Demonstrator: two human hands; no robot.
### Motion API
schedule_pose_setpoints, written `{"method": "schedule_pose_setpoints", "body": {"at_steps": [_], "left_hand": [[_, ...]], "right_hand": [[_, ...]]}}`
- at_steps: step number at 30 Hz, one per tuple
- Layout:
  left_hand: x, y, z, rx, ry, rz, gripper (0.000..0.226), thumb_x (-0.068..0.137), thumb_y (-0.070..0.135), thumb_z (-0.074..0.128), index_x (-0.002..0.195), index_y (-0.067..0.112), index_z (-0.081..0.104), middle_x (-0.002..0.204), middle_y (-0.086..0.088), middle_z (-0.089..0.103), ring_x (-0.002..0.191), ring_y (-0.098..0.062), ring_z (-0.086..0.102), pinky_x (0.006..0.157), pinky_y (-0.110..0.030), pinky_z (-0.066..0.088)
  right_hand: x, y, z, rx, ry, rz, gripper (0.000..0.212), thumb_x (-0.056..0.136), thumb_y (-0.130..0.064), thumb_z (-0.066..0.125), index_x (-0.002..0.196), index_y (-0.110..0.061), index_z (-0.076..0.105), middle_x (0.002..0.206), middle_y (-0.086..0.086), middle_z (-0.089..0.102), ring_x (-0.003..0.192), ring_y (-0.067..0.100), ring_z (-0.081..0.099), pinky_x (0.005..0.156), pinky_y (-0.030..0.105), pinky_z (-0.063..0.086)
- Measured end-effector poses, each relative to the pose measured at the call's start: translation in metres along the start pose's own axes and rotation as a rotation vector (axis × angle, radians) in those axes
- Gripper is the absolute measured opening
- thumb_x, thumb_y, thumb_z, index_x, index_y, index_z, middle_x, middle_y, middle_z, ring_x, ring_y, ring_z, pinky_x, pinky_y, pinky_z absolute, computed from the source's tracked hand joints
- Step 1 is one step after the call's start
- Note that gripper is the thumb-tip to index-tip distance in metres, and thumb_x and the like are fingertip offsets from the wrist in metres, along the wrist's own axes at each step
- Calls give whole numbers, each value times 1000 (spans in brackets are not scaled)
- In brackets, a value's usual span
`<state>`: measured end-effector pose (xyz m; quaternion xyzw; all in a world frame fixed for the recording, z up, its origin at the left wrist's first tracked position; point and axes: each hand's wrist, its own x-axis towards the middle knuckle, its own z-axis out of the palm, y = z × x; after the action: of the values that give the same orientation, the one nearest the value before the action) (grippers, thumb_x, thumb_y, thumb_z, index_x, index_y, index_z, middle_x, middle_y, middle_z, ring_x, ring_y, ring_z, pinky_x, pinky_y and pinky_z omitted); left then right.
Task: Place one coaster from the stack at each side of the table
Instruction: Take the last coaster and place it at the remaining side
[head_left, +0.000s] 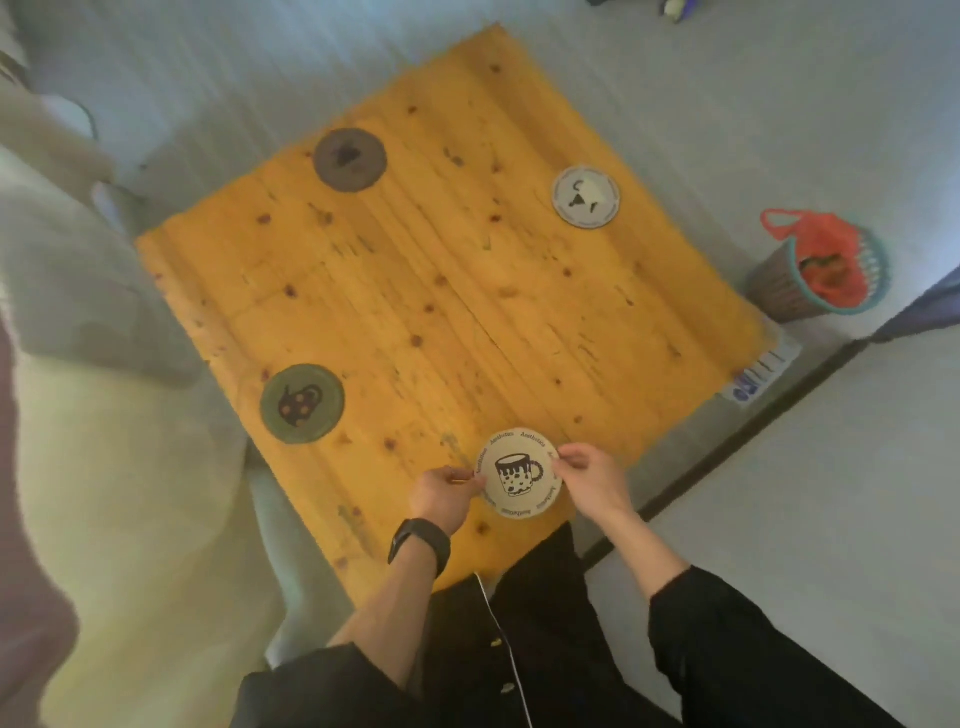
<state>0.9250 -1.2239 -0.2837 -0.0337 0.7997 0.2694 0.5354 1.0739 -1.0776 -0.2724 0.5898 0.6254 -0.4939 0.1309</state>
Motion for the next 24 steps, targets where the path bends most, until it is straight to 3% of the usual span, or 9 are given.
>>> {"method": "schedule_pose_setpoints", "body": {"at_steps": [4,9,11,13,14,16,19,24], "left_hand": [[-3,19,32,-96,145,-87,27,84,37,73,101,16,74,95,1,70,73,-9,60,59,-25,48],[-17,43,67,-48,234,-147,26,89,42,64,103,23,73,83,5,66,70,-13,61,64,-29,53],[-17,50,78,-46,280,-159,26,91,43,60,105,25,72,88,3,67,79,-19,63,75,-34,57],[-13,54,90,-44,317,-195,28,89,46,58,108,30,71,108,-2,69,98,-26,63,90,-43,54],[-10,54,97,-24,332,-210,30,88,48,57,110,32,70,128,-5,62,115,-29,57,99,-46,48],[-9,55,110,21,355,-232,30,89,47,57,114,35,69,158,-3,29,142,-31,29,113,-52,28],[-6,52,129,35,404,-239,23,89,47,58,106,37,69,164,2,9,149,-31,8,114,-64,14],[0,41,151,24,475,-251,21,91,44,59,106,32,69,165,4,4,150,-33,1,115,-67,7]], "right_hand": [[47,-14,-29,-179,-123,-94,22,96,-22,64,117,-18,64,112,-5,65,101,12,61,85,25,47],[81,-35,-61,-357,-236,-214,21,96,-17,64,117,-14,63,118,2,67,101,14,60,85,26,47],[91,-39,-68,-412,-254,-240,22,96,-18,63,118,-14,63,118,2,66,98,13,59,81,25,47],[99,-38,-75,-452,-264,-253,23,96,-18,63,119,-14,63,117,2,67,96,13,60,71,20,45],[103,-35,-78,-467,-269,-264,22,96,-19,63,118,-15,63,116,1,67,95,13,61,67,18,44],[110,-27,-82,-493,-270,-278,21,95,-20,64,116,-17,63,115,0,68,91,11,62,64,17,43],[118,-15,-87,-532,-260,-287,16,95,-24,65,111,-21,64,113,-1,70,88,11,63,69,21,47],[121,1,-89,-570,-269,-320,17,95,-26,65,111,-20,65,110,-2,71,87,10,61,64,18,43]]}}
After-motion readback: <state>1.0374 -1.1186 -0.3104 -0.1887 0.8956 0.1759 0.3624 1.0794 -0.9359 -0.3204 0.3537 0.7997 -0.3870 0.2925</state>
